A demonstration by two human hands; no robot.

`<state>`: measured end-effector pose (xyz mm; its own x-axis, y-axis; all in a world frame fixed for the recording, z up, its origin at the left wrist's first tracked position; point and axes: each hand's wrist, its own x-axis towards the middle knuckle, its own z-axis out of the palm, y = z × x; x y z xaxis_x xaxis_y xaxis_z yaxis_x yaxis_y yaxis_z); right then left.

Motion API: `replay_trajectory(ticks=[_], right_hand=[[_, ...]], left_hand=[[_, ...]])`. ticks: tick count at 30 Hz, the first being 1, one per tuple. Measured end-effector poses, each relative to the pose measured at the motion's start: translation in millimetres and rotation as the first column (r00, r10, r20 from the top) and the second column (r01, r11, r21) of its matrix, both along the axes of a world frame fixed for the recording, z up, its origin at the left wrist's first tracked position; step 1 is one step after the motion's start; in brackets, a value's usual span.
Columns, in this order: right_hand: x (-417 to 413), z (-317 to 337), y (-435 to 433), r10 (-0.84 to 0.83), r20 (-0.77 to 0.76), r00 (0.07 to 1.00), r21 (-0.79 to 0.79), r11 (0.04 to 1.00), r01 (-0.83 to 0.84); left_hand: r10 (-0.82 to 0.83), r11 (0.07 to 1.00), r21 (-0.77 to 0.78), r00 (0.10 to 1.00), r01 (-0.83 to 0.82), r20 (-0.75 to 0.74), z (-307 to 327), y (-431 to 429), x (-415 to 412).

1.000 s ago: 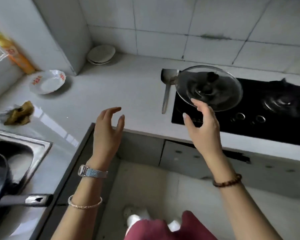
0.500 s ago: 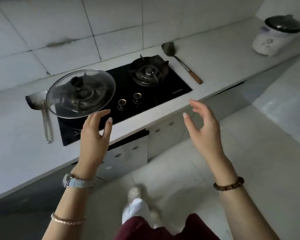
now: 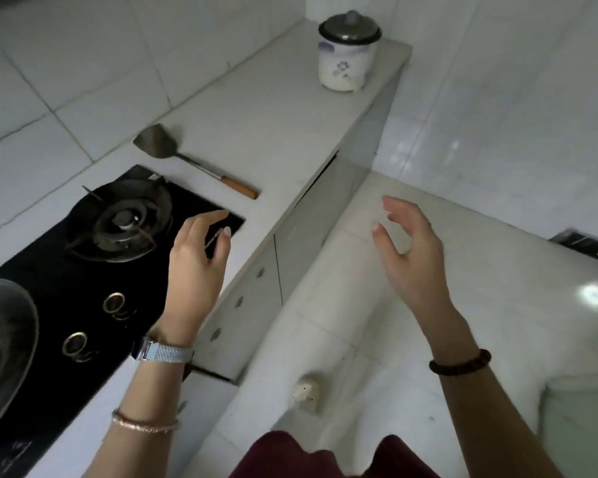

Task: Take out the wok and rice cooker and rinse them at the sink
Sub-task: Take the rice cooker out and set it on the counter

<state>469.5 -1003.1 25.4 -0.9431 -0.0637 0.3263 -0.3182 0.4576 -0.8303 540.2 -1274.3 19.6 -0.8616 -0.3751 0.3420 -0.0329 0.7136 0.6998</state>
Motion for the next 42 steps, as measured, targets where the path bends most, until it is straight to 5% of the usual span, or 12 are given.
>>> replay_trajectory(ticks=[18, 32, 42], right_hand=[[-182.7, 5.7, 81.2, -0.339, 0.019, 0.941, 0.041, 0.940, 0.338], [-399.4, -0.1, 187.9, -0.208, 0.044, 0.977, 0.089, 0.975, 0.204], [-551.7, -2.6, 172.6, -0.011, 0.044, 0.999, 0.097, 0.995, 0.007]], left_hand=[[-0.346, 0.937, -0.048, 0.938, 0.345, -0.016, -8.4, 66.5, -266.8], [-0.216, 0.976, 0.018, 0.975, 0.217, -0.049, -22.9, 177.9, -463.9], [-0.031, 0.999, 0.023, 0.999, 0.031, -0.014, -24.8, 175.6, -559.5]])
